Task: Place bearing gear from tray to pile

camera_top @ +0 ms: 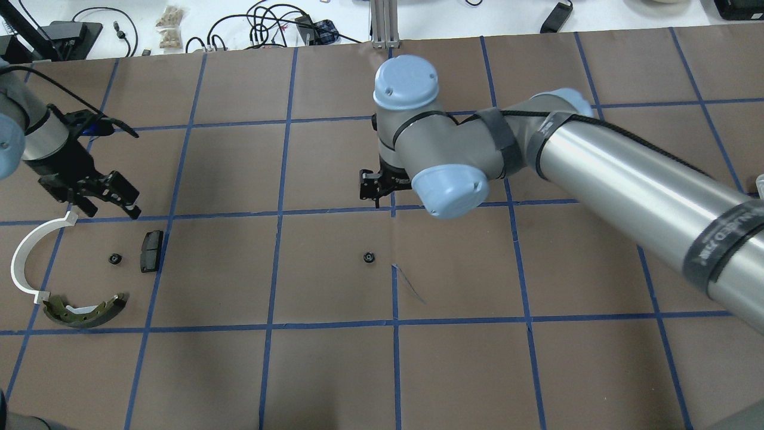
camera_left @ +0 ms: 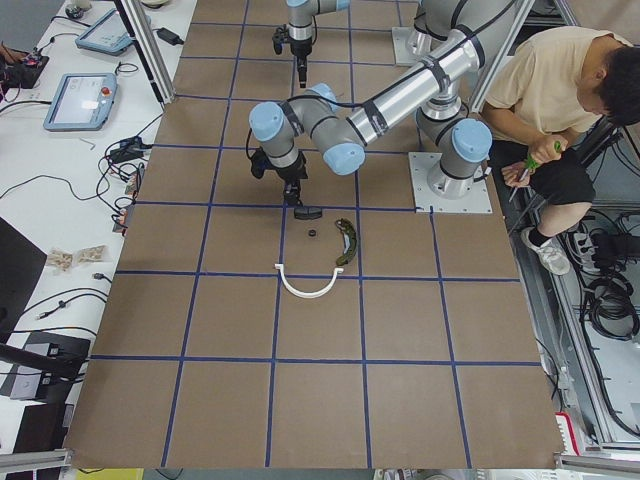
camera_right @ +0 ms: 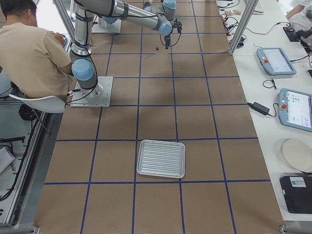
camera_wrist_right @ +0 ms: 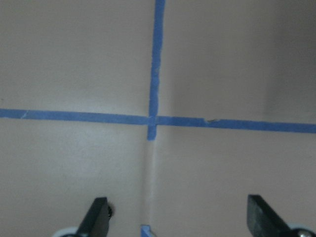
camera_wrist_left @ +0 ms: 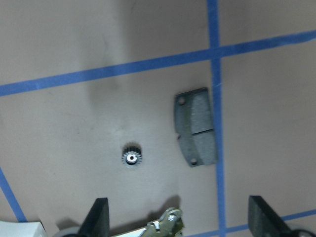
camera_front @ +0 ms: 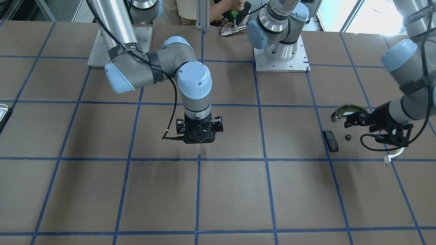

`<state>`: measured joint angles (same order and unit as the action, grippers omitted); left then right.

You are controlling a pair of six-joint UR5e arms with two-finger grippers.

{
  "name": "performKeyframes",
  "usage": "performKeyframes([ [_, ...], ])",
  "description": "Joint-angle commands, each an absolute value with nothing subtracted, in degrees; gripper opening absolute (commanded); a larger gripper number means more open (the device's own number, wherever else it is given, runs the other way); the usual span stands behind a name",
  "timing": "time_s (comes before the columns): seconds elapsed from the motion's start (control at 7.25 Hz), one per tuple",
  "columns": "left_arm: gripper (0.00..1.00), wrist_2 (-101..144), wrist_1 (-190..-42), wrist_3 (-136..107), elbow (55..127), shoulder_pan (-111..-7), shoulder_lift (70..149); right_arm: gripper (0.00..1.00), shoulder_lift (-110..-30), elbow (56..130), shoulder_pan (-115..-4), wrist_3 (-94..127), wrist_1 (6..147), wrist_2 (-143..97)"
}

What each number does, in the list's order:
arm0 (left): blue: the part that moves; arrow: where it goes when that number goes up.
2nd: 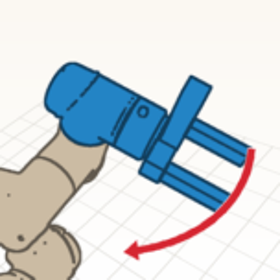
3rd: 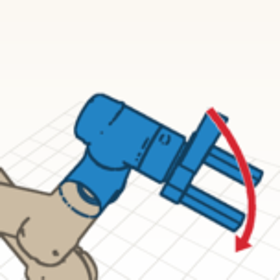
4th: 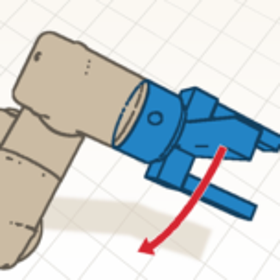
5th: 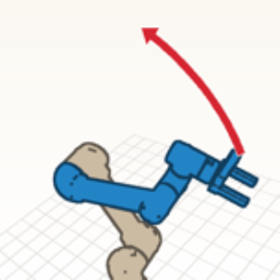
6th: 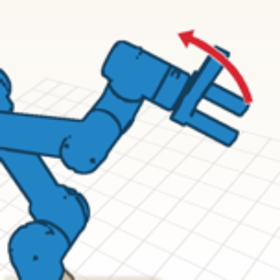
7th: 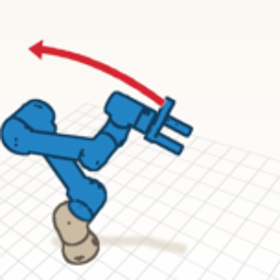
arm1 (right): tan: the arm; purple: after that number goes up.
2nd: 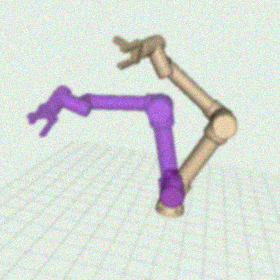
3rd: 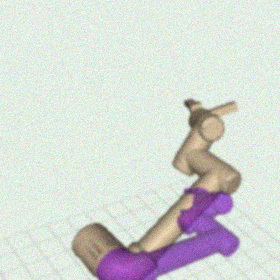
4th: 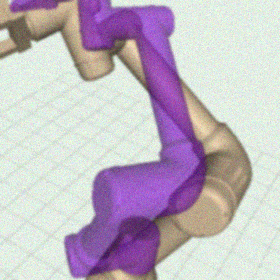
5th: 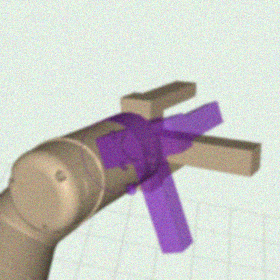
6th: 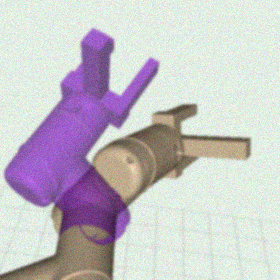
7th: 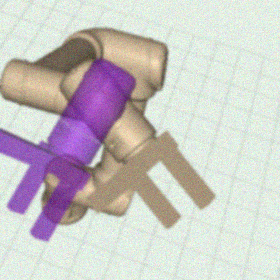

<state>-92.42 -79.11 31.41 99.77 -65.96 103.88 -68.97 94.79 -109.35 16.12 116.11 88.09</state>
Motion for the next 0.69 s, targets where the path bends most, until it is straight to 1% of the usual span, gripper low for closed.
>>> performKeyframes([
  [0.0, 1.00, -87.57, -78.93, 18.86, 99.75, -77.91, 102.92, 1.00, -73.37, 88.19, -102.51, 8.22, 103.95, 87.98],
  [0.14, 1.00, -87.54, -78.66, 14.81, 100.02, -82.05, 102.48, 1.00, -76.61, 85.46, -99.61, 3.91, 99.54, 88.76],
  [0.28, 1.00, -87.54, -78.66, 11.55, 100.11, -86.00, 102.05, 1.00, -80.21, 84.47, -94.45, 0.82, 97.75, 88.68],
  [0.41, 1.00, -87.45, -77.36, 7.34, 100.19, -90.57, 102.22, 1.00, -83.20, 84.90, -90.91, -0.60, 96.26, 87.99],
  [0.55, 1.00, -87.89, -74.56, 3.81, 101.15, -94.97, 102.39, 1.00, -86.02, 85.60, -91.05, -1.05, 96.07, 87.98],
])
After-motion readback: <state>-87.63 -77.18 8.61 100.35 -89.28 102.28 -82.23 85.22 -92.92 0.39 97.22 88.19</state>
